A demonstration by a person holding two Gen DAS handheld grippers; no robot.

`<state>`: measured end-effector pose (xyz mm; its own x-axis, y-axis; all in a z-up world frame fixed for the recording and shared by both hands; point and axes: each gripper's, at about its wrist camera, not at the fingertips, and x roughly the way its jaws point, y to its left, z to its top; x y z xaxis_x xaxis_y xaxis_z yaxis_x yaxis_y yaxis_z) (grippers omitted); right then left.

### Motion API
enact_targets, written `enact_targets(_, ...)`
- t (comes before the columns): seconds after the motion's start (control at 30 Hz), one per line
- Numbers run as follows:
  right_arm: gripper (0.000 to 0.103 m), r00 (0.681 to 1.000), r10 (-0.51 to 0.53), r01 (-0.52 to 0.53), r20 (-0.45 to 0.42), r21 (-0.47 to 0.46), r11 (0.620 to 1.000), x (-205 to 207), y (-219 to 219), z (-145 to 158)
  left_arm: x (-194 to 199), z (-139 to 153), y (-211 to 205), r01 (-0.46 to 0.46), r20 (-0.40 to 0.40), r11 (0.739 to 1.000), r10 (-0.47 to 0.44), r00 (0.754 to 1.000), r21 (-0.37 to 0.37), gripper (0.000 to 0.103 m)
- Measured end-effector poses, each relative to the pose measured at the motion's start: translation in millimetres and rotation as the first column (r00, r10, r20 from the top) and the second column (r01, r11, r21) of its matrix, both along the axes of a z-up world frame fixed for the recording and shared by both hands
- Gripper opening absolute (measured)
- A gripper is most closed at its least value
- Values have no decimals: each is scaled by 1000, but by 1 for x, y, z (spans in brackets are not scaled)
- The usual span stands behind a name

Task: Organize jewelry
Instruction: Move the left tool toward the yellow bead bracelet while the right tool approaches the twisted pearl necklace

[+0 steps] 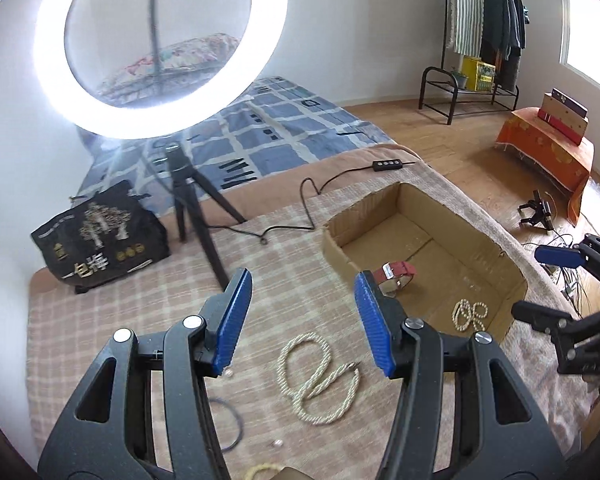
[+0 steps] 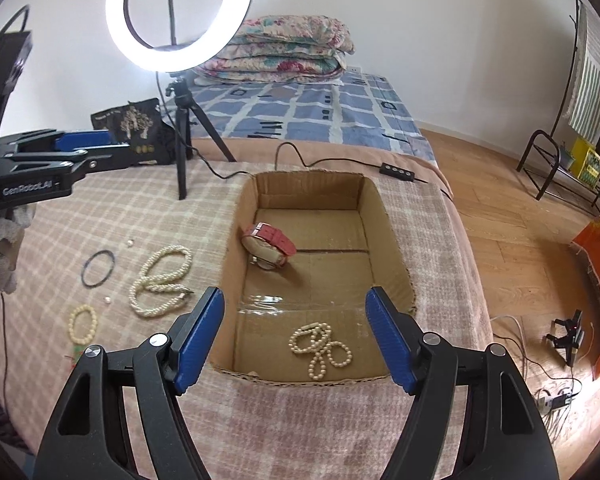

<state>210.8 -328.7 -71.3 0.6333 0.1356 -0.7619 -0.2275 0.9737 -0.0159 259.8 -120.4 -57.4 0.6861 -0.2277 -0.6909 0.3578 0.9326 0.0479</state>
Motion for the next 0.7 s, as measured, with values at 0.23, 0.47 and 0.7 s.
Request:
enact_targets(0.23, 73, 999, 47, -48, 13, 61, 997, -9, 24, 7, -36, 10, 62, -60, 0, 998, 60, 998, -6, 55)
enact_targets(0.47, 73, 993, 116, -118, 21, 79, 990, -10, 62, 0, -65, -2, 110, -106, -37, 994, 106, 994, 4, 55)
enact_targets(0.7, 73, 972, 233, -232, -3, 94, 968, -7, 98, -10, -80, -27, 138, -130, -110, 991, 128, 986, -13, 55)
